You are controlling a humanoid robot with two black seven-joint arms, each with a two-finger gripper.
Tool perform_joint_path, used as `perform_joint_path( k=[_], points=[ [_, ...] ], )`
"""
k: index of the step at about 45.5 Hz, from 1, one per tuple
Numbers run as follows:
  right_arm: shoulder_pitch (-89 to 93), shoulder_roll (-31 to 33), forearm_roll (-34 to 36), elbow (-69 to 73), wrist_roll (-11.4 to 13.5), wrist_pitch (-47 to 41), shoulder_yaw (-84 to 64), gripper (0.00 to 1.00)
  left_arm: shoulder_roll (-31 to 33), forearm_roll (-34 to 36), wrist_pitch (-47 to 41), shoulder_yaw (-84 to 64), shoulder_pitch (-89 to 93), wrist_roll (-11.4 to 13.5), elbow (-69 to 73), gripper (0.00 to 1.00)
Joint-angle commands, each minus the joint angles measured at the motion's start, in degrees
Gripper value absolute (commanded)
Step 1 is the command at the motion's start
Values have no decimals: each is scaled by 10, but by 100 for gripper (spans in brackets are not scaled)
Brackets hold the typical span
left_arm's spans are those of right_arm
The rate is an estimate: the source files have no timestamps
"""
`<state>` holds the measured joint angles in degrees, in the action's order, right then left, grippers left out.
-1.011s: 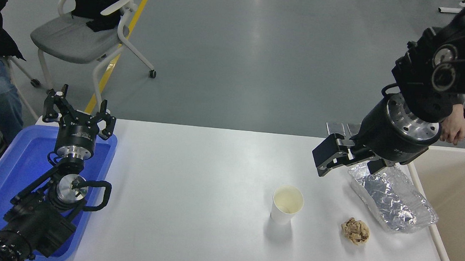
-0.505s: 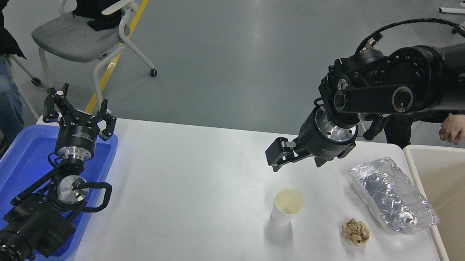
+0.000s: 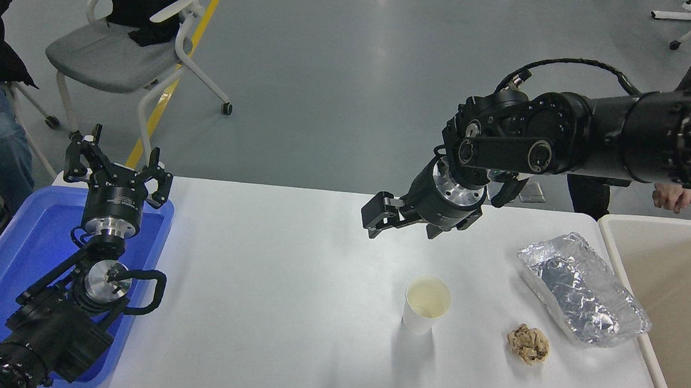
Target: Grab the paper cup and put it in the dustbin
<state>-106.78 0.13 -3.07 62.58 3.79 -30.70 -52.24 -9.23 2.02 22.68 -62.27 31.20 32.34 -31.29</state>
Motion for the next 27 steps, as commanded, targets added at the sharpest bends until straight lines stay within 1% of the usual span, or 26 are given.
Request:
perform_joint_path(
  k=[1, 27],
  points=[
    [37, -1, 1, -32, 1, 2, 6, 100, 0, 0, 0, 0, 0, 0, 0, 99],
    [80, -1, -2, -62, 2, 3, 7, 100, 0, 0, 0, 0, 0, 0, 0, 99]
  ],
)
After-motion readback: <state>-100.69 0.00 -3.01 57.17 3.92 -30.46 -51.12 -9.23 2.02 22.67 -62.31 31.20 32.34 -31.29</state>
